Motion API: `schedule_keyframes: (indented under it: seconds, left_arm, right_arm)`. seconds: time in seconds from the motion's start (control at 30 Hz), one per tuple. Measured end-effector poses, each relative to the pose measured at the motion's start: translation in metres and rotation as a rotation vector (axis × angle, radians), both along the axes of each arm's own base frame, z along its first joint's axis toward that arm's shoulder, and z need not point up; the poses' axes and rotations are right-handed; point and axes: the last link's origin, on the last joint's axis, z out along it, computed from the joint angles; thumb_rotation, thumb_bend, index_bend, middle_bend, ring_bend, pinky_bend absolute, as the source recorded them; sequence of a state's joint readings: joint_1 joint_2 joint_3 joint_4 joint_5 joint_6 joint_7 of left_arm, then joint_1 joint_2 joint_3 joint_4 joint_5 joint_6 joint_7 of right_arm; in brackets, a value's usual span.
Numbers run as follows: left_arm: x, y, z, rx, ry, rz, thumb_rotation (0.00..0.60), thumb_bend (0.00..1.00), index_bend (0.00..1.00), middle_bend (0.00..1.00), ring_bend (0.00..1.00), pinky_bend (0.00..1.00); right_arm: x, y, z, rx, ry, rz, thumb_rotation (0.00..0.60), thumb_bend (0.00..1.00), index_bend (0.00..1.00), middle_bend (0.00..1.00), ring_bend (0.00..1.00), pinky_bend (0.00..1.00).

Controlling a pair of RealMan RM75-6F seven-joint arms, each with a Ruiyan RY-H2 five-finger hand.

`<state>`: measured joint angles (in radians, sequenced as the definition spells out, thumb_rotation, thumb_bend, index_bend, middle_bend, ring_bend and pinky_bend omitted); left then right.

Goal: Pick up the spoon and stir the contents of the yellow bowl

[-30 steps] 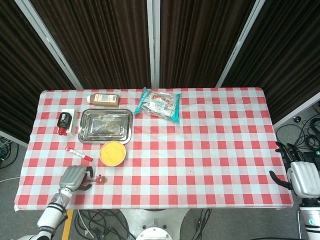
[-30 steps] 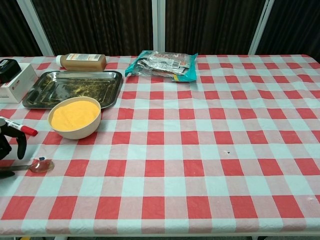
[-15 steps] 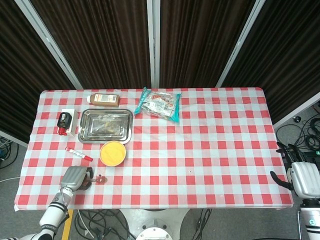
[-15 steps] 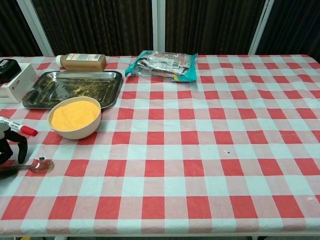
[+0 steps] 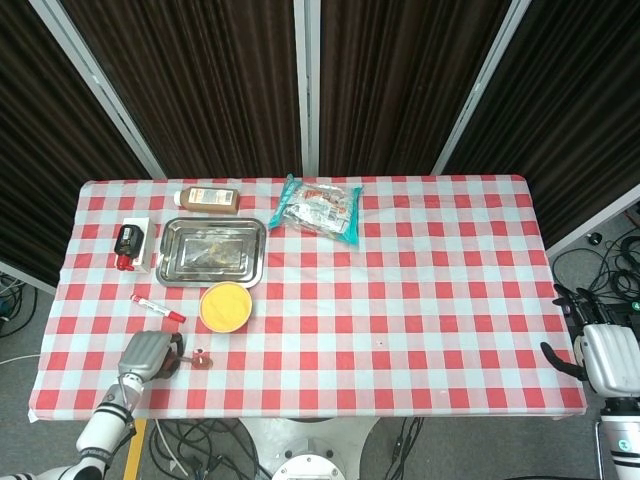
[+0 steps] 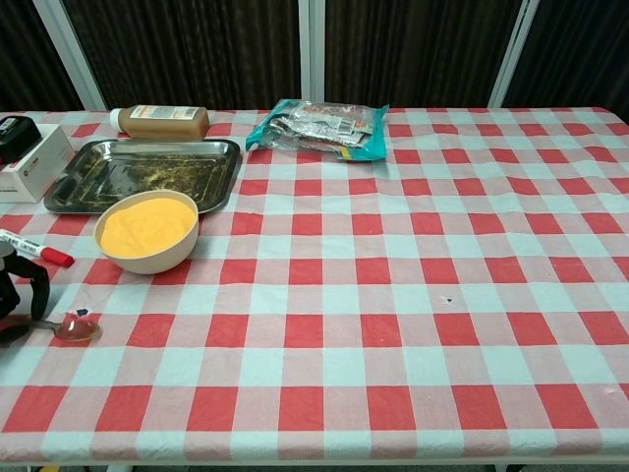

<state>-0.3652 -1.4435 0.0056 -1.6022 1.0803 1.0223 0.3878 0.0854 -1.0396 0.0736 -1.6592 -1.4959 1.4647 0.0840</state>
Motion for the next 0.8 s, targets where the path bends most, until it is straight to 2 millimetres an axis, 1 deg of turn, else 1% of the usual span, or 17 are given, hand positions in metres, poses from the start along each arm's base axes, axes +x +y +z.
schedule_keyframes:
  seconds: [0.13, 0.3, 0.47, 0.57, 0.67, 0.8]
  left_arm:
    - [0.001, 0.001, 0.005, 0.012, 0.014, -0.022, 0.6, 0.41, 0.63, 0.94, 0.93, 1.0]
    - [0.008, 0.008, 0.022, 0.075, 0.038, -0.08, 0.6, 0.41, 0.63, 0.94, 0.93, 1.0]
    - [0.025, 0.021, 0.048, 0.179, 0.051, -0.18, 0.6, 0.41, 0.63, 0.95, 0.93, 1.0]
    - [0.038, 0.035, 0.056, 0.227, 0.046, -0.237, 0.6, 0.41, 0.63, 0.95, 0.93, 1.0]
    - [0.046, 0.049, 0.053, 0.242, 0.048, -0.271, 0.6, 0.41, 0.63, 0.95, 0.93, 1.0]
    - [0.053, 0.068, 0.039, 0.235, 0.056, -0.285, 0.6, 0.41, 0.63, 0.95, 0.93, 1.0]
  right_arm:
    - [0.0, 0.001, 0.001, -0.007, -0.001, 0.001, 0.6, 0.19, 0.12, 0.28, 0.11, 0.21]
    - [0.0, 0.002, 0.003, -0.013, -0.001, 0.003, 0.6, 0.19, 0.12, 0.28, 0.11, 0.21]
    - [-0.001, 0.003, 0.004, -0.017, -0.003, 0.003, 0.6, 0.19, 0.12, 0.28, 0.11, 0.21]
    - [-0.001, 0.004, 0.004, -0.017, -0.003, 0.004, 0.6, 0.19, 0.12, 0.28, 0.11, 0.21]
    - [-0.001, 0.004, 0.004, -0.018, -0.004, 0.004, 0.6, 0.19, 0.12, 0.28, 0.11, 0.21]
    - [-0.002, 0.006, 0.005, -0.022, -0.004, -0.001, 0.6, 0.19, 0.12, 0.28, 0.11, 0.21]
